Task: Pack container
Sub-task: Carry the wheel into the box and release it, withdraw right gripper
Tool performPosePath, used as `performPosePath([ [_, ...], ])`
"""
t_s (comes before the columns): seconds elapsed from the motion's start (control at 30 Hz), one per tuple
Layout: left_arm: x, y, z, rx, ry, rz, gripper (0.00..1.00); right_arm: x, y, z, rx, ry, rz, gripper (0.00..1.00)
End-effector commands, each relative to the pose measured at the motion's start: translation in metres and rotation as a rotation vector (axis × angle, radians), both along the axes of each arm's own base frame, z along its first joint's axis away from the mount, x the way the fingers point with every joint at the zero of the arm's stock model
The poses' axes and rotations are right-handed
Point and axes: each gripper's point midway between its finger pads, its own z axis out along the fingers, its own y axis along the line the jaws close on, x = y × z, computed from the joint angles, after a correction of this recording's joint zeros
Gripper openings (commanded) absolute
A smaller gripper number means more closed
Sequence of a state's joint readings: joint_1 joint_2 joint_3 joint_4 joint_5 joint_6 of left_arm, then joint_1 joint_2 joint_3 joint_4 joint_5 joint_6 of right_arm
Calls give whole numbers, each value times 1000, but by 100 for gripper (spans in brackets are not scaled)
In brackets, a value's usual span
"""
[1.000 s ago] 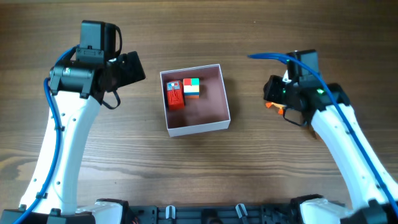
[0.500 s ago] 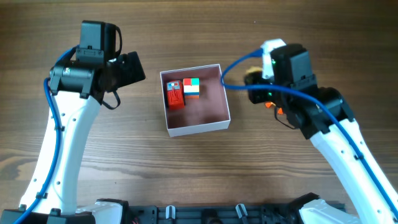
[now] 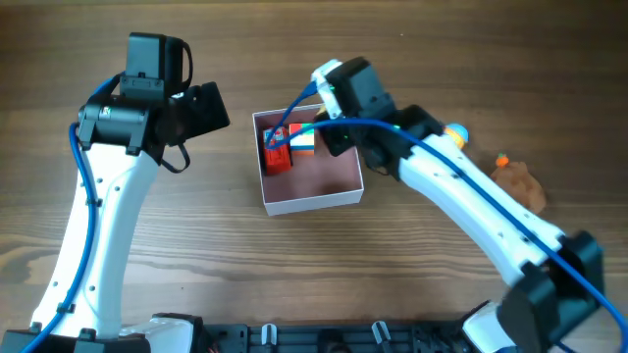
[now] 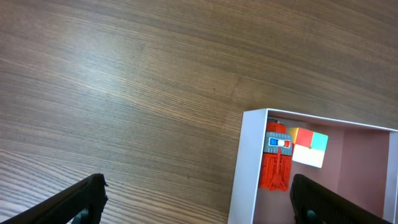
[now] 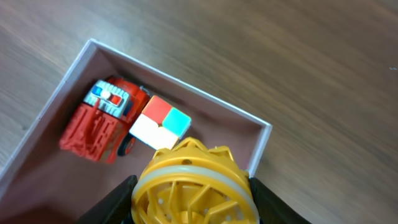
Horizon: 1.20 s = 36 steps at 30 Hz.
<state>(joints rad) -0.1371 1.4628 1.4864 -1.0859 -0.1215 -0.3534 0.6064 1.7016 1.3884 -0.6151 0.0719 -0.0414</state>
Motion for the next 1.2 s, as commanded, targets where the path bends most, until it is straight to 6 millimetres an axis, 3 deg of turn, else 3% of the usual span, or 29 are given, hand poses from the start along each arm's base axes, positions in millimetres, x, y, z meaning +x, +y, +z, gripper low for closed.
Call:
performPosePath([
  [0.0, -2, 0, 6, -10, -10, 2, 95, 9, 8, -22, -26, 12, 25, 15],
  [0.17, -2, 0, 6, -10, -10, 2, 95, 15, 11, -55, -55, 55, 23, 17],
  [0.27, -2, 0, 5, -10, -7, 2, 95, 18, 12, -64, -54, 66, 6, 19],
  [0.3, -3, 0, 5, -9, -5, 2, 95, 19, 12, -64, -52, 65, 2, 23],
  [0.37, -3, 1, 5, -9, -1, 2, 95, 21, 11, -63, -46, 62, -5, 40],
  [0.4, -4, 1, 4, -8, 0, 2, 95, 21, 11, -63, -46, 62, -6, 54],
  [0.47, -4, 1, 4, -9, 1, 2, 95, 22, 9, -64, -48, 64, -10, 66],
  [0.57, -4, 1, 4, -8, 1, 2, 95, 23, 6, -64, -60, 58, -21, 73],
  [0.73, -4, 1, 4, -9, 1, 2, 95, 22, 2, -61, -74, 52, -32, 73],
  [0.83, -5, 1, 4, -8, 6, 2, 95, 23, 1, -42, -39, 23, -54, 74],
  [0.97, -5, 1, 3, -7, 9, 2, 95, 23, -19, 26, 67, -75, -214, 83],
  [1.03, -6, 1, 3, -7, 9, 2, 95, 20, -46, 54, 119, -102, -338, 89],
  [1.07, -6, 1, 3, -7, 10, 2, 95, 18, -69, 67, 158, -97, -425, 90],
  [1.17, -6, 1, 3, -5, 12, -1, 95, 13, -127, 70, 215, -31, -649, 96],
])
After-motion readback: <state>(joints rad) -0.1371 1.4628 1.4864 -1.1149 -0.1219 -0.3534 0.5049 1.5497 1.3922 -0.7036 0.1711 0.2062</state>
